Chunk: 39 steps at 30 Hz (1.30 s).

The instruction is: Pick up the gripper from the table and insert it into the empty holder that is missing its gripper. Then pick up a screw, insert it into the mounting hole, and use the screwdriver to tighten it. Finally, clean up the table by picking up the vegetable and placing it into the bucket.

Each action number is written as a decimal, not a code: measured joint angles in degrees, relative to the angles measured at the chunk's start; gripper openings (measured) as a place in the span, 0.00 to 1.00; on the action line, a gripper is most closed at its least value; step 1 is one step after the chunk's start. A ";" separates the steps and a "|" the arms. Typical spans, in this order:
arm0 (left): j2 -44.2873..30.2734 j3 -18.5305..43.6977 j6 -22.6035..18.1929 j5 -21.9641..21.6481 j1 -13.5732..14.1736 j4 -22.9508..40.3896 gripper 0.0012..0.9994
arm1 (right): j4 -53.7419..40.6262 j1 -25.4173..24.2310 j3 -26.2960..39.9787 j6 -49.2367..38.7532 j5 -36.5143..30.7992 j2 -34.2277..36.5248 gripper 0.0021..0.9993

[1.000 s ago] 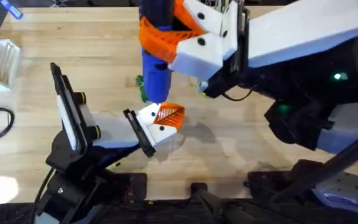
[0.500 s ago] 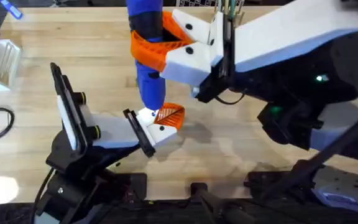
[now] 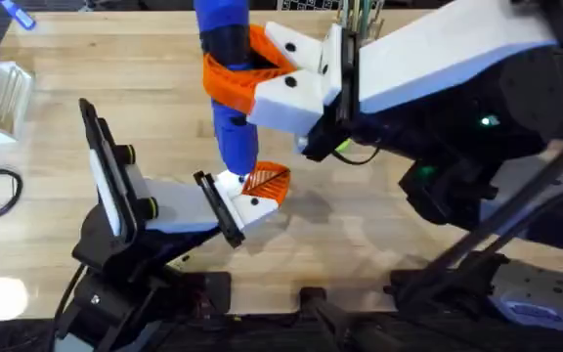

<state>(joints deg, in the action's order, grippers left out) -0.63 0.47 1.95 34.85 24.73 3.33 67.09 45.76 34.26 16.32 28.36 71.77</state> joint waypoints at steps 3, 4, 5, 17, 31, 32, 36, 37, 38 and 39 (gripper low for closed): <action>-0.01 0.00 0.01 0.00 0.00 0.02 0.00 | 0.00 0.00 0.00 0.04 -0.05 0.52 0.02; -0.01 0.00 -0.01 0.02 0.00 0.02 0.00 | 0.02 0.00 0.00 0.02 -0.04 0.50 0.02; -0.01 0.00 0.01 0.02 0.00 0.02 0.00 | 0.04 0.00 0.00 0.02 -0.03 0.52 0.02; -0.01 0.00 0.07 -0.02 0.00 0.07 0.00 | 0.32 -0.02 0.00 0.42 -0.24 1.43 0.02; 0.01 0.00 0.00 -0.07 0.00 -0.13 0.00 | 4.60 -0.02 -0.30 0.63 0.53 2.32 0.02; 0.01 0.02 -0.01 -0.09 0.00 -0.32 0.00 | 7.19 -0.03 -0.62 0.63 1.12 2.92 0.02; 0.12 0.18 0.01 -0.07 0.00 0.33 0.00 | 17.28 -1.39 -1.08 1.89 1.15 4.03 0.02; 0.01 0.17 0.01 -0.07 0.00 0.31 0.00 | 17.81 -2.14 -0.59 2.23 0.46 3.41 0.02; 0.01 0.17 -0.01 -0.07 0.00 0.31 0.00 | 17.62 -2.66 -0.10 2.59 -0.02 2.88 0.02; 0.01 0.17 0.01 -0.07 0.00 0.31 0.00 | 16.96 -3.18 0.37 2.79 -0.52 2.37 0.02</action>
<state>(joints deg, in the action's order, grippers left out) -0.62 0.64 1.96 34.79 24.73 3.64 84.05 42.58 34.63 19.11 27.84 74.14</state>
